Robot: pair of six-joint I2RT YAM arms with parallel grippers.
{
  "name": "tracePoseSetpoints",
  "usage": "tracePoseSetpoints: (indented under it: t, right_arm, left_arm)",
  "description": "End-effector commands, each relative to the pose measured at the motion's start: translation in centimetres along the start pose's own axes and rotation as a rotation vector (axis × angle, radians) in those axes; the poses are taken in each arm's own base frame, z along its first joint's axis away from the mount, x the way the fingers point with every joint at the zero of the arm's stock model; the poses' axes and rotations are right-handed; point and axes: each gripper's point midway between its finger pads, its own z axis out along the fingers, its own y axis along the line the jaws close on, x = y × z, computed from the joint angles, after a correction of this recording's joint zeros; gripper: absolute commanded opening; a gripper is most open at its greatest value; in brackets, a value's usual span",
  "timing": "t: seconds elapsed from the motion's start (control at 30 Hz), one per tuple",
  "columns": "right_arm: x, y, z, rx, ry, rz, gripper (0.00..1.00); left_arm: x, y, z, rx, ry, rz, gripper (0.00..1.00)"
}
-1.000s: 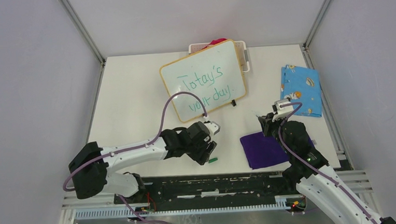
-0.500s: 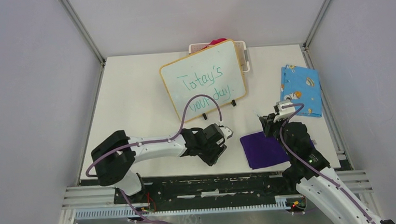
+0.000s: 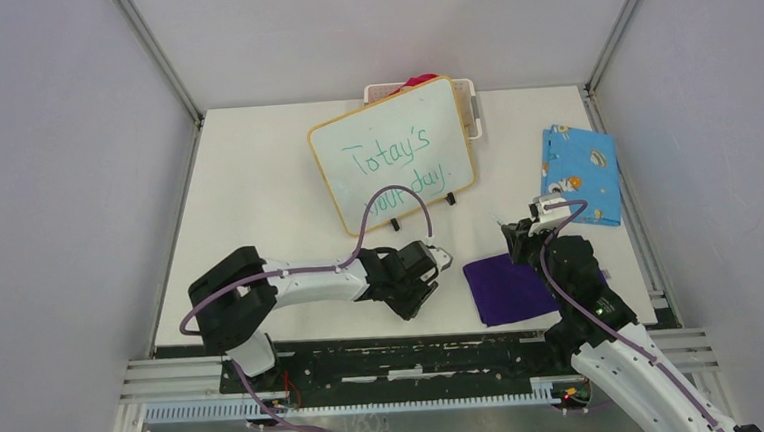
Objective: Write a sentence on the whiteboard
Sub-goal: Adjust the pen cap at the center of the board.
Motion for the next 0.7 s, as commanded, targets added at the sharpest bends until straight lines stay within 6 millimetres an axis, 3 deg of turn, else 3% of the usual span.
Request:
tracePoseSetpoints:
  t: [0.0, 0.23, 0.37, 0.53, 0.67]
  right_arm:
    - [-1.8, -0.2, -0.3, 0.013, -0.053, 0.003, 0.0]
    - [-1.8, -0.2, -0.3, 0.013, -0.053, 0.001, 0.0]
    - [-1.8, -0.1, -0.2, 0.009, -0.054, 0.005, 0.0]
    - [-1.9, 0.0, -0.3, 0.004, -0.055, 0.005, 0.0]
    - [-1.8, 0.0, -0.3, 0.002, -0.054, 0.004, 0.0]
  left_arm:
    - [-1.6, -0.6, 0.3, 0.025, -0.039, 0.076, 0.4]
    - [-1.5, -0.1, 0.1, -0.012, -0.05, 0.022, 0.25]
    - [-2.9, 1.8, -1.1, -0.143, -0.111, -0.084, 0.11]
    - [-4.2, 3.7, -3.3, -0.293, -0.188, -0.282, 0.09]
    - [-4.5, 4.2, -4.0, -0.333, -0.21, -0.347, 0.08]
